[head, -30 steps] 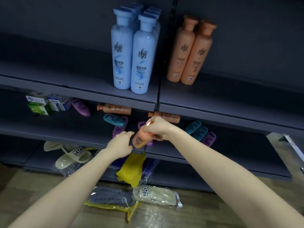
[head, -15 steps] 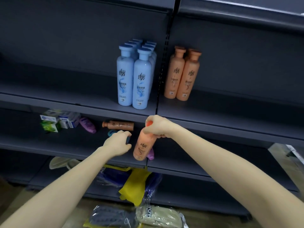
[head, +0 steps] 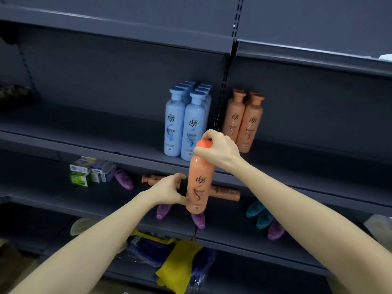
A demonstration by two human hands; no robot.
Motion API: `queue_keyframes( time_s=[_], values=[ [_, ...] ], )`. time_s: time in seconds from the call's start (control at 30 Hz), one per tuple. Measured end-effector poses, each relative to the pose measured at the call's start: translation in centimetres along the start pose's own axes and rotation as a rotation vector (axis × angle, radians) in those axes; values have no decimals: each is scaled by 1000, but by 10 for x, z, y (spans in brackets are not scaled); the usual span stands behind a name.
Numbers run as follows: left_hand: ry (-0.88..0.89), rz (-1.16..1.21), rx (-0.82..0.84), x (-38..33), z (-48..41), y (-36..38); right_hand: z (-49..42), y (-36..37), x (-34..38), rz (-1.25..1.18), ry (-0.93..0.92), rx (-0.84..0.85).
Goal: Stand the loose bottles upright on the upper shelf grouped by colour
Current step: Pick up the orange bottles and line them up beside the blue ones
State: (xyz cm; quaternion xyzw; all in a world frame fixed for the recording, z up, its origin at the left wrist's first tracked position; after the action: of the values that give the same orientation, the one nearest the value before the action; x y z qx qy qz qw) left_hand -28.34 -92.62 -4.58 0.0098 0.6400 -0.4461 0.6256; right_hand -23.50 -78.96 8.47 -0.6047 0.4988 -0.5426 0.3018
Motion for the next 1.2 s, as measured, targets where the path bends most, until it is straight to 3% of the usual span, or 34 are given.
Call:
queue_keyframes(
  time_s=[0.33, 0.9, 1.2],
  values=[
    [114, 341, -208, -37, -1, 15, -19, -32, 4, -282, -29, -194],
    [238, 373, -355, -67, -24, 3, -39, -58, -11, -418, -67, -285],
    [226, 372, -340, -70, -39, -1, -40, -55, -37, -333, -49, -194]
  ],
)
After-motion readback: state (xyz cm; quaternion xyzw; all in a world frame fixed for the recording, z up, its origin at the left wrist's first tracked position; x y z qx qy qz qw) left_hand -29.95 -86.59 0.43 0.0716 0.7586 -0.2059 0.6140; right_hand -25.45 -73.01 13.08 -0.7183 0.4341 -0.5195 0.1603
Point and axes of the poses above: each hand's wrist, its own z-axis away from the middle knuckle, its own y-axis out of the palm, x = y × z, the point moved 4 cm from there along -z, towards the middle knuckle, and after that the axes turned 12 degrees about z, right-handed, at the moved point
